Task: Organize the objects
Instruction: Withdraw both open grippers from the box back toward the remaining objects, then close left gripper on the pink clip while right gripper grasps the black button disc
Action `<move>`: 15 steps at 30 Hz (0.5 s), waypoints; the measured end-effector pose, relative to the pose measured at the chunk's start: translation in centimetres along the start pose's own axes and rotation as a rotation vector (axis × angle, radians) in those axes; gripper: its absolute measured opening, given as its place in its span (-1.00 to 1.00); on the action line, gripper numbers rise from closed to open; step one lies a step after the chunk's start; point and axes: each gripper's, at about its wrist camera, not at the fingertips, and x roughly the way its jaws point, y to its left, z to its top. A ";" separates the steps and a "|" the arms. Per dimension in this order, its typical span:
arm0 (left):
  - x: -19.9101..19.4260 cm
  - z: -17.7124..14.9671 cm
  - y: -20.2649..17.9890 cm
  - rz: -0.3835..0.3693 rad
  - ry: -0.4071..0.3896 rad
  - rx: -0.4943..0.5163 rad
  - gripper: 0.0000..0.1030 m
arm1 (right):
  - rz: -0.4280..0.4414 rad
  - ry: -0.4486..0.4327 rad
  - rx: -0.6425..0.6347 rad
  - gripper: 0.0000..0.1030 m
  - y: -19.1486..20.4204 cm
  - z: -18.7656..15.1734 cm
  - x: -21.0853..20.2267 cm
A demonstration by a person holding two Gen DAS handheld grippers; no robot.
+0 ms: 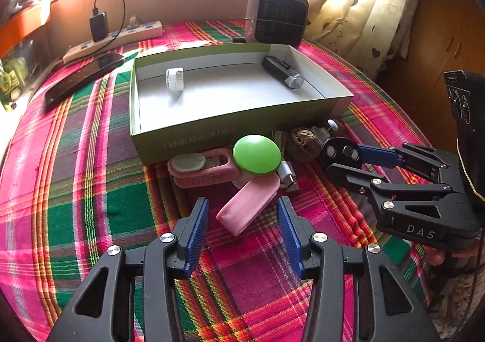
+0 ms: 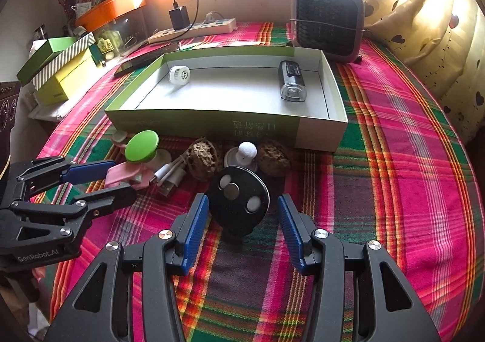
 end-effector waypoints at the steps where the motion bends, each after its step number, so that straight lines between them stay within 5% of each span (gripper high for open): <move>1: 0.1 0.1 -0.1 0.004 0.001 0.006 -0.13 | -0.003 0.000 -0.002 -0.06 0.0 0.0 0.0; 15: 0.7 0.5 -0.3 0.017 -0.010 0.014 -0.15 | -0.028 -0.007 -0.040 -0.15 0.3 0.1 0.3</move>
